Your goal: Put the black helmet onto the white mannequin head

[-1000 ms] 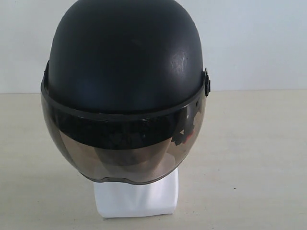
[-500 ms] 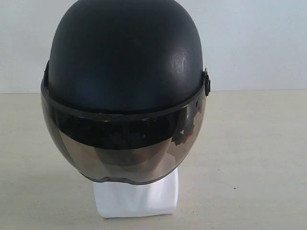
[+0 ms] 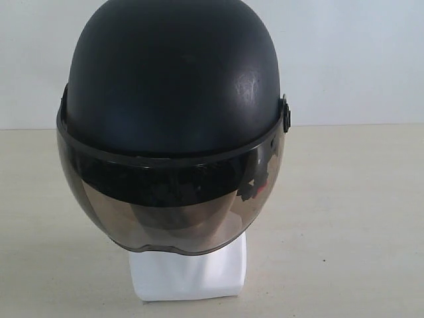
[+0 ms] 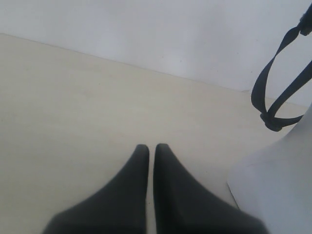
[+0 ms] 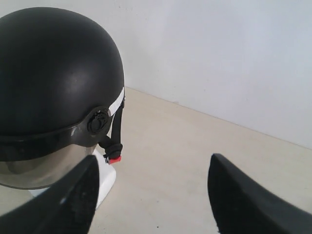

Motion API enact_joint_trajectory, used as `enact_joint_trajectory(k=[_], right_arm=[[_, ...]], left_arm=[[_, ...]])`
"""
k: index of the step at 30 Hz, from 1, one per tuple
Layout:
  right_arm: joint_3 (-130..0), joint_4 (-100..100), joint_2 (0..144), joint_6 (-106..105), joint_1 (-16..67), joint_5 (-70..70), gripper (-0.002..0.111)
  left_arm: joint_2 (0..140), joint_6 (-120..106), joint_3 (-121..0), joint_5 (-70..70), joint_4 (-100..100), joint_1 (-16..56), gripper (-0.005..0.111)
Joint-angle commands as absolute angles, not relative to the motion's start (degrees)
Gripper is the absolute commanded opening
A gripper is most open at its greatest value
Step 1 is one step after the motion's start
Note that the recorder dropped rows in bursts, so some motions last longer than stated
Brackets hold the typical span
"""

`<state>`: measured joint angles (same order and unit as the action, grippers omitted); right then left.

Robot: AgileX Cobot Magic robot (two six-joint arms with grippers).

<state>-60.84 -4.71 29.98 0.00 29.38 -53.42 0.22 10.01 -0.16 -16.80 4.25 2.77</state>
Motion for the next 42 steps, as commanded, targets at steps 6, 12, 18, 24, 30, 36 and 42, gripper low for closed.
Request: enact_joint_trajectory(k=[6, 12, 18, 24, 30, 36, 42], right_arm=[[-53.3, -3.3, 35.0, 2.5, 29.2, -18.2, 0.062], [-36.5, -2.7, 31.9, 6.0, 29.2, -4.3, 0.062], [-14.8, -2.0, 20.7, 6.0, 27.8, 12.3, 0.062], [0.0, 6.1, 12.2, 8.4, 18.2, 25.2, 0.062], [0.0, 6.1, 8.6, -0.3, 11.5, 13.2, 0.062], [0.0, 6.7, 1.0, -4.6, 2.0, -2.9, 0.062], [0.0, 2.0, 0.0, -4.8, 1.6, -18.0, 0.062]], left_arm=[[0.0, 9.7, 0.0, -16.7, 4.8, 3.0, 0.004], [0.0, 9.7, 0.0, -16.7, 4.8, 3.0, 0.004], [0.0, 9.7, 0.0, -16.7, 4.8, 3.0, 0.004], [0.0, 9.7, 0.0, -16.7, 4.8, 3.0, 0.004], [0.0, 9.7, 0.0, -16.7, 4.8, 3.0, 0.004], [0.0, 9.7, 0.0, -16.7, 4.8, 3.0, 0.004], [0.0, 9.7, 0.0, -16.7, 4.8, 3.0, 0.004]])
